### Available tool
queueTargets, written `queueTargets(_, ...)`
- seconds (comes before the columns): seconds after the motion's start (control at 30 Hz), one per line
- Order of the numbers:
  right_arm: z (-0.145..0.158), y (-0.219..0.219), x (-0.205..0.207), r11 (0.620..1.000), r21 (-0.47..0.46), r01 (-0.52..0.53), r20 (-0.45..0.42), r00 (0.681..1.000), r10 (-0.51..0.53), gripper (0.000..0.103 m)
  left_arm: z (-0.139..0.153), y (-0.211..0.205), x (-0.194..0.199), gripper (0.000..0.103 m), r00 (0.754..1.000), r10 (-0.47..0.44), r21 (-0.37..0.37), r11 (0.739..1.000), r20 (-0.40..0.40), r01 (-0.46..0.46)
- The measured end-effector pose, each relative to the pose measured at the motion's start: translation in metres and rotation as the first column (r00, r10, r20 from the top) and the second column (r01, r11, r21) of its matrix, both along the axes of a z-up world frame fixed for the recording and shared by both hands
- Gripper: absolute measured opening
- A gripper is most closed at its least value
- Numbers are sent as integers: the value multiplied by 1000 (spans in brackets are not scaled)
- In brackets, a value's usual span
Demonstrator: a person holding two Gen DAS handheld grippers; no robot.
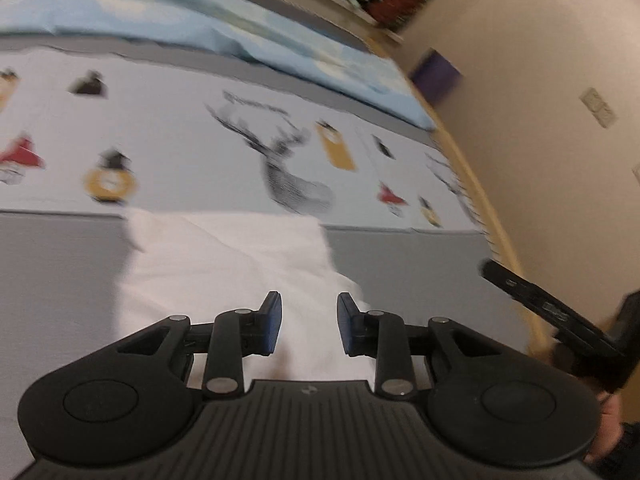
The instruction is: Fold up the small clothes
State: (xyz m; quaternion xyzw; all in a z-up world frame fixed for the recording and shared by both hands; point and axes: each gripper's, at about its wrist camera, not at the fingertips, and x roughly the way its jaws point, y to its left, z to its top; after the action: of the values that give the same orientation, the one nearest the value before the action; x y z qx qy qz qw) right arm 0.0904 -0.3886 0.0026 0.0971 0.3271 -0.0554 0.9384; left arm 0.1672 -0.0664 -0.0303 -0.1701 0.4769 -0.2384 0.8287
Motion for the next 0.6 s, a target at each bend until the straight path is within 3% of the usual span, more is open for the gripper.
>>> queueTargets(0.07,0,4,0,1000,-2,-10,4,1000,10,60,9,8,-5,44,997,32,105,994,75,-40)
queueTargets(0.17,2,10,-2,999,-11,-34,19,999,34,59,19,21,-10,50,993,52,180,981,103,-70)
queueTargets(0.3,3,14,-5,998,7,-58,24,998,58,33,36,37,-25,62,981,47,278,956,186,-98)
queueTargets(0.37,4,15,-7,998,27,-65,27,998,65,30,45,49,-37,75,971,81,292,945,224,-146)
queueTargets(0.47,4,17,-8,996,47,-70,24,997,69,31,53,63,-56,79,964,100,281,944,248,-170)
queueTargets(0.6,-2,21,-4,990,115,-83,-21,996,86,32,51,70,-79,80,954,69,328,930,291,-167)
